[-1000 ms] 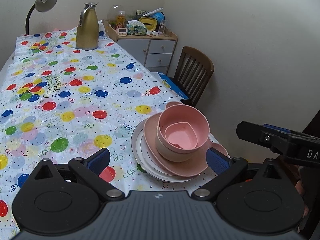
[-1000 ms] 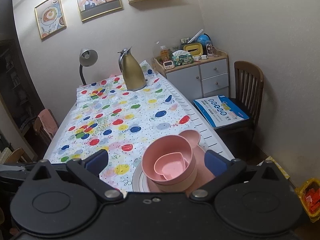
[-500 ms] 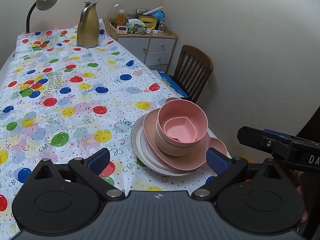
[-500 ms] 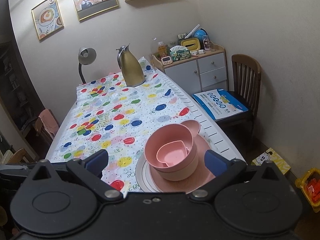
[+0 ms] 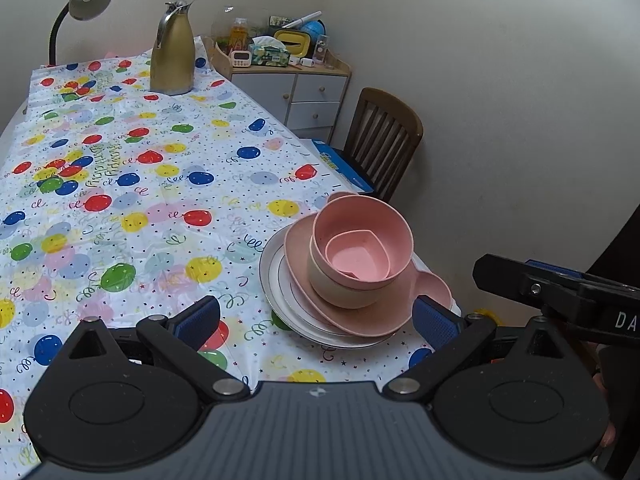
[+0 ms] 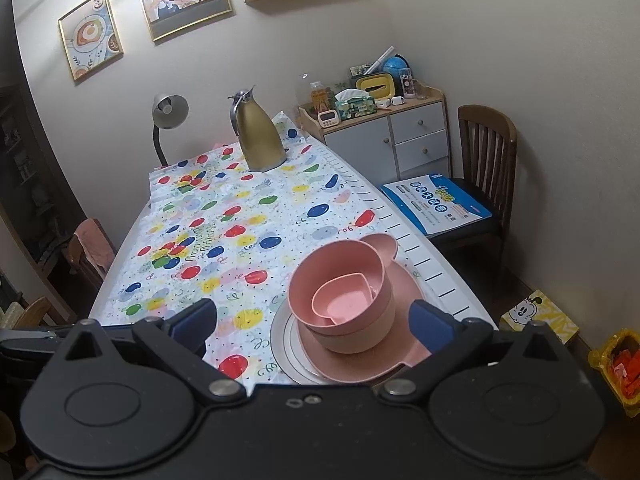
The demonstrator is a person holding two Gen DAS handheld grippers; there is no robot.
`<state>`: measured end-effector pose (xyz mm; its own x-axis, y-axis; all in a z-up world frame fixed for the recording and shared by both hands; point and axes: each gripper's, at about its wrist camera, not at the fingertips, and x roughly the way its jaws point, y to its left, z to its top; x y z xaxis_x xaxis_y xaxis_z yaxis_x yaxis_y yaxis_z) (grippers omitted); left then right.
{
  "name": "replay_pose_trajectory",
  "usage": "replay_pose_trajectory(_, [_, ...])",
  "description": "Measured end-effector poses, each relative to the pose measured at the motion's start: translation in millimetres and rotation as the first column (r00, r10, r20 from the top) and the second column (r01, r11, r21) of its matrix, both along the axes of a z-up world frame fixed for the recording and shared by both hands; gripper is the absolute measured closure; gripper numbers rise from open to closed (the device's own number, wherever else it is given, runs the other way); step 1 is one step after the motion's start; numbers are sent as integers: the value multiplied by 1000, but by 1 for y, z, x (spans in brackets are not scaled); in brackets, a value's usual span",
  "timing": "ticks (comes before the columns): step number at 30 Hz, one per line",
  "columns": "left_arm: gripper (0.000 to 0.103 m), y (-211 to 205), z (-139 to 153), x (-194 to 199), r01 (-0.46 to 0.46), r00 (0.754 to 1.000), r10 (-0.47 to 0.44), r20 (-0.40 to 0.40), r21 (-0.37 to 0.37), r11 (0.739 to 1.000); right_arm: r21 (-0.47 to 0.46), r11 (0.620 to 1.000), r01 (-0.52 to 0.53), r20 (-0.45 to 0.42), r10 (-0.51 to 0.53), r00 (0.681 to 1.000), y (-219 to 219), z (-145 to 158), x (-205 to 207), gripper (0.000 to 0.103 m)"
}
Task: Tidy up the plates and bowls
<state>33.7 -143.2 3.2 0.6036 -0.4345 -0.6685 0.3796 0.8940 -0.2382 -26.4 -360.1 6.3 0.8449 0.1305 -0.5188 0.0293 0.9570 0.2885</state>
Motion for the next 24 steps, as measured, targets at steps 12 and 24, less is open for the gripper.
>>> replay_pose_trajectory(12, [0, 1, 3, 1, 3, 1000, -3, 10, 10, 1000, -14, 1000, 13, 6, -13, 1000, -1, 1, -1, 0])
replay_pose_trajectory(24, [0, 6, 6, 2, 5, 999, -5, 32, 7, 1000, -87, 995, 50, 16, -49, 999, 7, 2, -6, 0])
